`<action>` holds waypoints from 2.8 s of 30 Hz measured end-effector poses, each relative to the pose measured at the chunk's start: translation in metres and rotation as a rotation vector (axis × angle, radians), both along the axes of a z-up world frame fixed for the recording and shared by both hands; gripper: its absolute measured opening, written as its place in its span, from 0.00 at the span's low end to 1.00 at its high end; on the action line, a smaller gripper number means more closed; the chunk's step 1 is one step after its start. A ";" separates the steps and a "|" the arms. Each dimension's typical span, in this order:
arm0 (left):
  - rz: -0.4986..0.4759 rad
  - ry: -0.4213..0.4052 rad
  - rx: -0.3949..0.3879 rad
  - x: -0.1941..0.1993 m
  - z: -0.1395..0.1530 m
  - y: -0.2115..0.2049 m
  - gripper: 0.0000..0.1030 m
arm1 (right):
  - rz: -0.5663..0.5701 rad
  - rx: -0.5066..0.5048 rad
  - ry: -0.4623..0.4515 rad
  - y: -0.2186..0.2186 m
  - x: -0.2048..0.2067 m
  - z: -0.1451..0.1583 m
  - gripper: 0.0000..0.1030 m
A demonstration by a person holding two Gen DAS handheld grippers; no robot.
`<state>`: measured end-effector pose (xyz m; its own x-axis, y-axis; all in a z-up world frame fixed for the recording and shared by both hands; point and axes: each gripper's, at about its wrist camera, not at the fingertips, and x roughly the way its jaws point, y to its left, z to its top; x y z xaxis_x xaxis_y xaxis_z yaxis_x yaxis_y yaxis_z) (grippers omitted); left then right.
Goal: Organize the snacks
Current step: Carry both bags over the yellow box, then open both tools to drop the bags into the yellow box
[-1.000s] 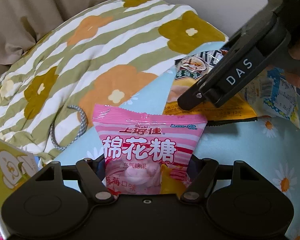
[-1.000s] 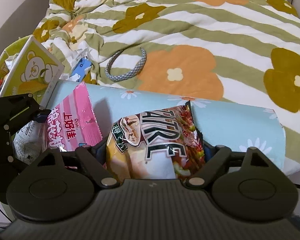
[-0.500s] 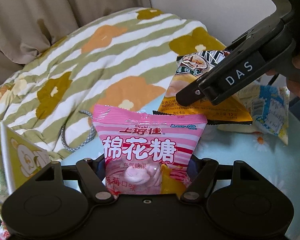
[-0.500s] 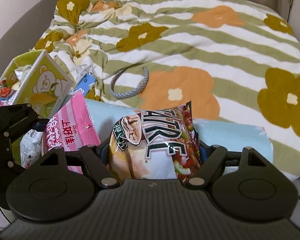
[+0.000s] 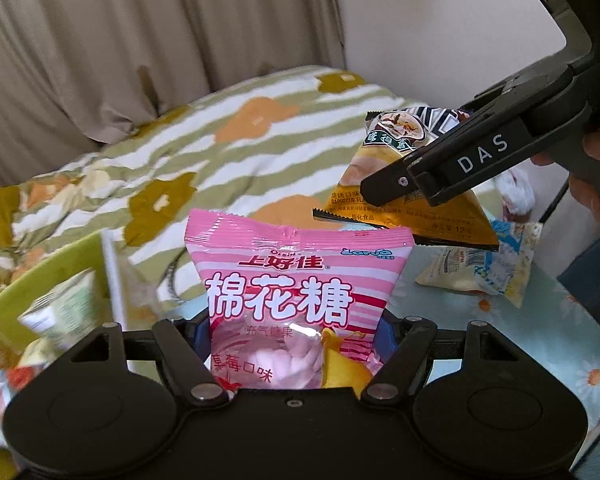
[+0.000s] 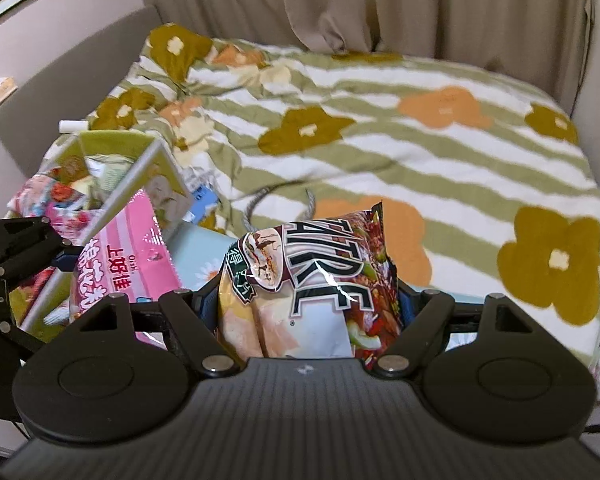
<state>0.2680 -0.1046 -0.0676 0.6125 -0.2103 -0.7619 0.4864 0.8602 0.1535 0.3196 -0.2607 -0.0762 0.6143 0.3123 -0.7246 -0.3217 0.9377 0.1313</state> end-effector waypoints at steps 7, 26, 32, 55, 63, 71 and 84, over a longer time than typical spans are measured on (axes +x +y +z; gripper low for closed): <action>0.085 -0.056 -0.091 -0.047 0.042 0.056 0.75 | -0.020 0.035 -0.088 0.042 -0.042 0.044 0.91; 0.301 -0.149 -0.129 -0.023 0.088 0.249 0.75 | -0.140 0.189 -0.145 0.214 -0.066 0.081 0.91; 0.306 -0.096 -0.173 0.033 0.078 0.277 0.75 | -0.204 0.202 -0.119 0.243 -0.042 0.071 0.91; 0.499 -0.067 -0.243 0.016 0.050 0.310 1.00 | -0.175 0.113 -0.053 0.276 0.007 0.031 0.93; 0.531 -0.080 -0.212 0.005 0.046 0.312 1.00 | -0.151 0.155 -0.058 0.293 0.024 0.019 1.00; 0.515 -0.055 -0.195 0.003 0.034 0.308 1.00 | -0.158 0.181 -0.054 0.293 0.018 0.009 1.00; 0.459 -0.116 -0.212 -0.027 0.070 0.288 1.00 | -0.187 0.186 -0.158 0.273 -0.036 0.057 1.00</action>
<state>0.2408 0.1832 0.0025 0.7557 -0.0428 -0.6535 0.0421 0.9990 -0.0168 0.2838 0.0126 -0.0188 0.7742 0.3015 -0.5565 -0.1756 0.9470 0.2689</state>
